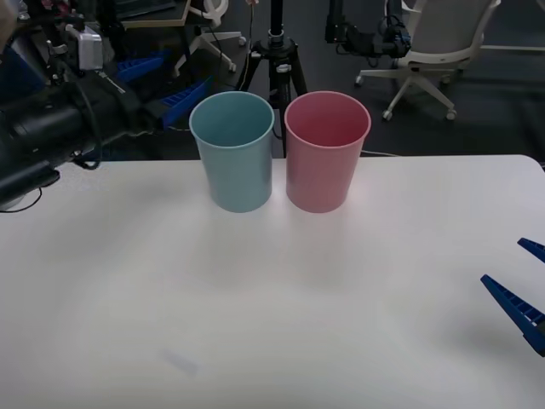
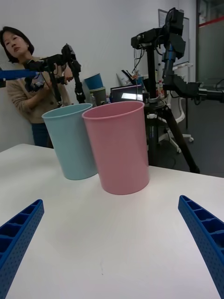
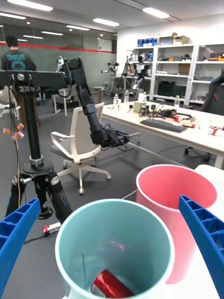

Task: Grasp the object on the table and drop it into the matching bin: aluminum can to the light blue bin, PET bottle to the pink bin.

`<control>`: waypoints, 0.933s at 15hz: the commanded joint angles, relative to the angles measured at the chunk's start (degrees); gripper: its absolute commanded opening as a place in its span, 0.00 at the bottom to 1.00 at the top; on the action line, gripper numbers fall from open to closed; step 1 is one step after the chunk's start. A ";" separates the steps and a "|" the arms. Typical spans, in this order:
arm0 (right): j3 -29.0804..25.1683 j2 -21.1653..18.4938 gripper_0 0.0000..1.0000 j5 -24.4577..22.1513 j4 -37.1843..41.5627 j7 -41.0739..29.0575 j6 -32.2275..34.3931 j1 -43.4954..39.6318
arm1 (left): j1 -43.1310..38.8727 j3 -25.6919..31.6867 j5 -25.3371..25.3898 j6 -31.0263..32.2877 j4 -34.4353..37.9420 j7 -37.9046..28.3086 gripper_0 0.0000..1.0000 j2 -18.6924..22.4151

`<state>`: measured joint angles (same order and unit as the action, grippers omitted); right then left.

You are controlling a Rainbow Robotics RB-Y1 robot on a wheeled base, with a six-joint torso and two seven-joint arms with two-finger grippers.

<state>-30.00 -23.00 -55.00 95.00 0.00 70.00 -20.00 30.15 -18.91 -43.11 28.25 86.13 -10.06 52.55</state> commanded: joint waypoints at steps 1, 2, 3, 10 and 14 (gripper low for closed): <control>0.00 0.00 1.00 0.00 0.00 0.00 0.00 0.00 | -2.90 0.63 3.47 0.84 2.56 2.59 1.00 2.38; 0.00 0.00 1.00 0.00 0.00 0.00 0.00 0.00 | -3.96 1.69 4.18 1.89 2.56 4.61 1.00 2.47; 0.00 0.00 1.00 0.00 0.00 0.00 0.00 0.00 | -5.19 2.83 4.26 3.65 2.64 5.40 1.00 2.47; 0.00 0.00 1.00 0.00 0.00 0.00 0.00 0.00 | -18.46 11.62 4.35 8.75 6.07 5.31 1.00 2.03; 0.00 0.00 1.00 0.00 0.00 0.00 0.00 0.00 | -24.61 17.77 -0.48 11.12 6.07 4.96 1.00 -2.36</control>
<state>-30.00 -23.00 -55.00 95.00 0.00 70.00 -20.00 6.66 -2.89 -41.39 38.66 92.21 -4.77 51.55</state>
